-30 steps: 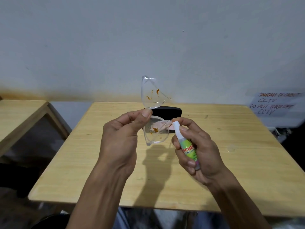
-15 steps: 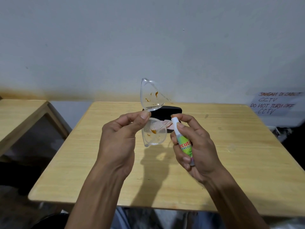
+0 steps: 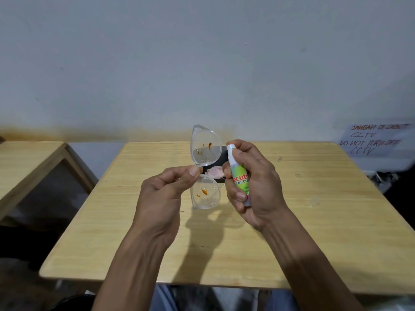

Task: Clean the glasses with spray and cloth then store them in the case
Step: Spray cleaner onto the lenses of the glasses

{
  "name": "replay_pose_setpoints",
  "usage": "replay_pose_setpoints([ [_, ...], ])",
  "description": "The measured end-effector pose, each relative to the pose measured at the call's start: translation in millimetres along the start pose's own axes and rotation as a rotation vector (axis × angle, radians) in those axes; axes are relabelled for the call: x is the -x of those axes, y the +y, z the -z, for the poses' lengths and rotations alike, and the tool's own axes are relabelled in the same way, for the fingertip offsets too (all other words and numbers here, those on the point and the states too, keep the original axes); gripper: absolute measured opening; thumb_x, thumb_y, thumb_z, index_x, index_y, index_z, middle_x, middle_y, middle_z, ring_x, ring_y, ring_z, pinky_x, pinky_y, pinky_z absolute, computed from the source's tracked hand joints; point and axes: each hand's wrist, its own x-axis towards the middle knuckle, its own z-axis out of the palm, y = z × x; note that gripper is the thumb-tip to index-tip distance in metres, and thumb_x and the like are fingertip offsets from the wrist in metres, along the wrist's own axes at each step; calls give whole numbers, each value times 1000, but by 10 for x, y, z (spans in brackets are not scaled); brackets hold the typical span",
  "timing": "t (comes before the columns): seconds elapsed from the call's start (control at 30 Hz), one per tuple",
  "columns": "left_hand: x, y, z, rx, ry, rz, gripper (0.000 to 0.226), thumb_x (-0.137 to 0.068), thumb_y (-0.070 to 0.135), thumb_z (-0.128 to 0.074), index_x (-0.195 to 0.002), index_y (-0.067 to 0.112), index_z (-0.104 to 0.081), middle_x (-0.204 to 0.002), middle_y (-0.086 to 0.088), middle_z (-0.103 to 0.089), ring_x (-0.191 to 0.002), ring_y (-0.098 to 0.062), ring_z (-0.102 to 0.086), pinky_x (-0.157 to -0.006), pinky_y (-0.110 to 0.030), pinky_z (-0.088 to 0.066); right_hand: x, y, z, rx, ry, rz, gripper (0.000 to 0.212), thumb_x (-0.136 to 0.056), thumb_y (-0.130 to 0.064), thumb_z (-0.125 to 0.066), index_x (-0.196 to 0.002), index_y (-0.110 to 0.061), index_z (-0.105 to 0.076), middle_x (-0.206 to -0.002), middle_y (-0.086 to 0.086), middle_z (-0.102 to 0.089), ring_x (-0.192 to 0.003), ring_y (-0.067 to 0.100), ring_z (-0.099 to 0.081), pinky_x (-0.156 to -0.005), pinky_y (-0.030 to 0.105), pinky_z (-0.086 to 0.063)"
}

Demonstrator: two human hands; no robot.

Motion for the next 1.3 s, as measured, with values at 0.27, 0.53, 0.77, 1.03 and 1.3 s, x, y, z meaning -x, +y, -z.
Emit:
replay_pose_setpoints([
  [0.27,-12,-21,-7,-9,-1,4,21,-80,10,-68,-97,-1,-70,-88,-1,-70,-62,13,-62,-70,-20,-35,-6,-33,13,33,13,42,17,-101,-19,-51,-96,-28,-65,-68,7,-51,-32,12,-30,-37,15,-21],
  [0.53,-31,-20,24,-43,25,-14,14,-81,11,-69,-91,2,-71,-94,-3,-71,-66,12,-63,-69,-17,-37,41,46,130,326,129,192,22,-103,-17,-48,-109,-30,-65,-69,-1,-60,-54,15,-52,-45,27,-40],
  [0.77,-85,-88,177,-100,45,-99,18,-69,22,-75,-80,8,-73,-103,-12,-69,-83,-8,-60,-76,-19,-38,82,97,723,837,314,405,21,-99,-29,-61,-116,-41,-58,-87,-3,-75,-80,18,-67,-60,49,-58],
  [1.03,-157,-199,276,-124,50,-130,26,-65,25,-76,-83,5,-73,-112,-22,-68,-92,-17,-61,-82,-25,-41,-179,1,1319,995,524,499,26,-96,-19,-67,-121,-26,-64,-100,-4,-70,-73,-9,-66,-62,23,-62],
  [1.3,-159,-247,333,-145,76,-149,25,-63,25,-77,-78,6,-73,-113,-26,-66,-95,-21,-58,-90,-30,-43,-366,59,1612,1048,618,612,14,-95,-15,-69,-107,-14,-63,-89,0,-67,-77,19,-74,-53,11,-55],
])
